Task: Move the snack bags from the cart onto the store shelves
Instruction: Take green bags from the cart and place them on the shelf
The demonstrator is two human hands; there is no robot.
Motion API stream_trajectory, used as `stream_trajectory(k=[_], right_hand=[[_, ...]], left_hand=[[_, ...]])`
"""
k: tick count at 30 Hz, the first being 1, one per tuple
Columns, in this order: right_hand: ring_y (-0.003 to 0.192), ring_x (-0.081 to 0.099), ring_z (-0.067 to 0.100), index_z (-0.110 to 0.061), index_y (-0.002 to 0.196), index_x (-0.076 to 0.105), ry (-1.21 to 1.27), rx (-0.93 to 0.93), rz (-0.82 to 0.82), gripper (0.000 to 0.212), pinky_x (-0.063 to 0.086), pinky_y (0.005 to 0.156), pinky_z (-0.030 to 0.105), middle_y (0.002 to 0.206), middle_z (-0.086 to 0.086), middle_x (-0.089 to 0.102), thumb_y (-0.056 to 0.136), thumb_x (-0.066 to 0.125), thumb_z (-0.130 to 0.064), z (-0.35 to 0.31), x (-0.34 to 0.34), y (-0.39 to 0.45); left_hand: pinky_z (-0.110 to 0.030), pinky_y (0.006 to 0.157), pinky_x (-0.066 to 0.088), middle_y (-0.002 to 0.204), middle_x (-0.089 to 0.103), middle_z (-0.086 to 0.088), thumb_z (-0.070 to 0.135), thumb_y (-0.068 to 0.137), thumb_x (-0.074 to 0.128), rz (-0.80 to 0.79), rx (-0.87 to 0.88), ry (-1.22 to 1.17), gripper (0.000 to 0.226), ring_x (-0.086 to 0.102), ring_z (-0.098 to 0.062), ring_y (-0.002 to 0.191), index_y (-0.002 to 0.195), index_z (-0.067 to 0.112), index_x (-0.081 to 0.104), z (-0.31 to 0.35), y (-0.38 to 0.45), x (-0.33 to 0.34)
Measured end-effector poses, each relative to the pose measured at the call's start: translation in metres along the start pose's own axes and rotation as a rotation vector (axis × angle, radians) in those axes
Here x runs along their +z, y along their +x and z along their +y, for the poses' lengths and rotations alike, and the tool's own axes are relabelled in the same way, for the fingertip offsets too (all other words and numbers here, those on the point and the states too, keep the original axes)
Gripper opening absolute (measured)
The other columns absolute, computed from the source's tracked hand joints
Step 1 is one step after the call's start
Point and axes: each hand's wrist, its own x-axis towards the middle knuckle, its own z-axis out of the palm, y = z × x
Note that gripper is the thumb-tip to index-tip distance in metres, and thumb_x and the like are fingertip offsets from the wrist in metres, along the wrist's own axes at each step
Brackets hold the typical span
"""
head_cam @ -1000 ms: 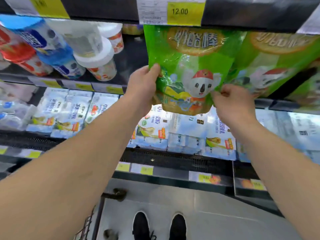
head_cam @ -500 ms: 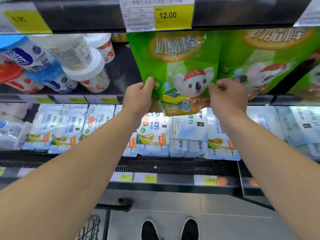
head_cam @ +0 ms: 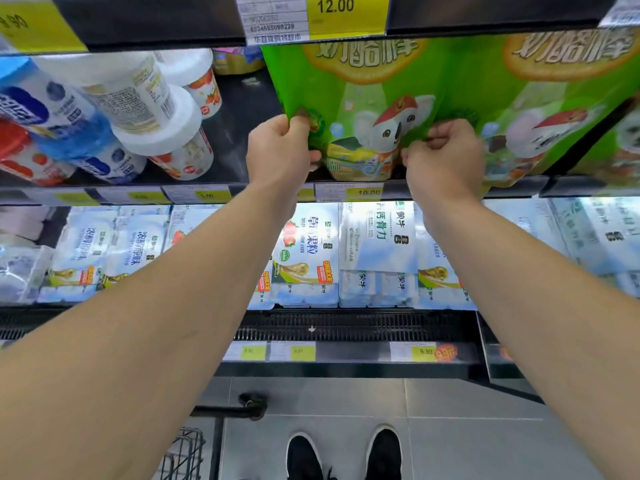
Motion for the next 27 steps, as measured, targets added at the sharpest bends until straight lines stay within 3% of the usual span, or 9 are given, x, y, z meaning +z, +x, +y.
stream_trajectory(k=[2,6,8,12,16,19,23,25,27], right_hand=[[0.084,0.059,0.01,-0.021,0.102,0.052,0.006,-0.01,-0.013,0.024,0.042,0.064,0.009,0.089,-0.009,0.059,0.083,0.061,-0.01,0.004,-0.005,-0.012],[0.079,0.054,-0.017,-0.018,0.113,0.046,0.041,-0.085,-0.036,0.035,0.041,0.068,0.003,0.116,0.002,0.054,0.085,0.057,-0.001,0.016,-0.015,-0.041],[0.088,0.057,-0.007,-0.019,0.115,0.053,-0.039,-0.101,-0.129,0.034,0.05,0.08,0.017,0.117,-0.001,0.055,0.085,0.055,-0.003,0.02,-0.015,-0.048],[0.108,0.052,0.009,-0.021,0.133,0.052,-0.112,-0.061,-0.326,0.049,0.048,0.098,0.037,0.11,-0.018,0.053,0.086,0.059,-0.008,0.019,-0.008,-0.051],[0.114,0.048,0.007,-0.024,0.138,0.048,-0.136,-0.067,-0.326,0.056,0.043,0.099,0.032,0.128,-0.012,0.055,0.084,0.06,-0.012,0.021,-0.008,-0.055],[0.121,0.047,0.01,-0.024,0.142,0.043,-0.148,-0.067,-0.36,0.061,0.04,0.097,0.03,0.134,-0.01,0.053,0.084,0.061,-0.013,0.023,-0.008,-0.053],[0.115,0.046,0.01,-0.026,0.146,0.034,-0.132,-0.027,-0.434,0.067,0.036,0.091,0.028,0.131,-0.012,0.048,0.086,0.062,-0.016,0.02,-0.003,-0.044],[0.122,0.043,0.011,-0.027,0.15,0.028,-0.149,-0.024,-0.465,0.073,0.033,0.093,0.027,0.142,-0.009,0.042,0.087,0.062,-0.017,0.02,-0.003,-0.043],[0.137,0.033,0.011,-0.028,0.154,0.02,-0.205,-0.041,-0.514,0.08,0.032,0.099,0.027,0.155,-0.01,0.03,0.087,0.062,-0.018,0.021,-0.006,-0.043]], left_hand=[[-0.051,0.084,0.058,0.085,0.071,-0.009,0.031,0.091,0.057,-0.01,0.019,0.01,0.022,0.073,-0.024,0.076,0.08,0.014,0.065,-0.006,-0.005,-0.005],[-0.05,0.085,0.057,0.089,0.07,0.002,0.025,0.083,0.064,0.008,0.099,0.027,0.01,0.073,-0.024,0.085,0.091,0.026,0.058,-0.014,-0.019,-0.018],[-0.048,0.082,0.057,0.084,0.064,0.007,0.023,0.077,0.066,0.002,0.154,0.116,0.019,0.07,-0.022,0.084,0.089,0.027,0.053,-0.02,-0.026,-0.021],[-0.01,0.063,0.04,0.095,0.051,0.011,0.014,0.083,0.067,0.055,0.172,0.256,0.031,0.051,0.003,0.075,0.105,0.018,0.045,-0.03,-0.037,-0.023],[-0.015,0.066,0.042,0.09,0.059,0.005,0.009,0.08,0.063,-0.023,0.309,0.37,0.02,0.055,-0.011,0.08,0.099,0.012,0.057,-0.036,-0.046,-0.023],[-0.019,0.083,0.041,0.117,0.064,0.004,0.014,0.084,0.065,-0.217,0.438,0.607,0.041,0.056,-0.013,0.105,0.124,0.02,0.06,-0.038,-0.048,-0.022],[-0.001,0.06,0.034,0.113,0.06,0.005,0.017,0.085,0.066,-0.26,0.338,0.57,0.048,0.048,-0.012,0.095,0.131,0.023,0.056,-0.039,-0.04,-0.02],[0.001,0.056,0.037,0.121,0.055,0.004,0.019,0.086,0.066,-0.32,0.299,0.565,0.053,0.048,-0.018,0.109,0.136,0.026,0.051,-0.045,-0.038,-0.02],[-0.007,0.078,0.043,0.136,0.049,0.001,0.024,0.086,0.067,-0.379,0.331,0.654,0.061,0.042,-0.027,0.126,0.143,0.026,0.044,-0.047,-0.039,-0.02]])
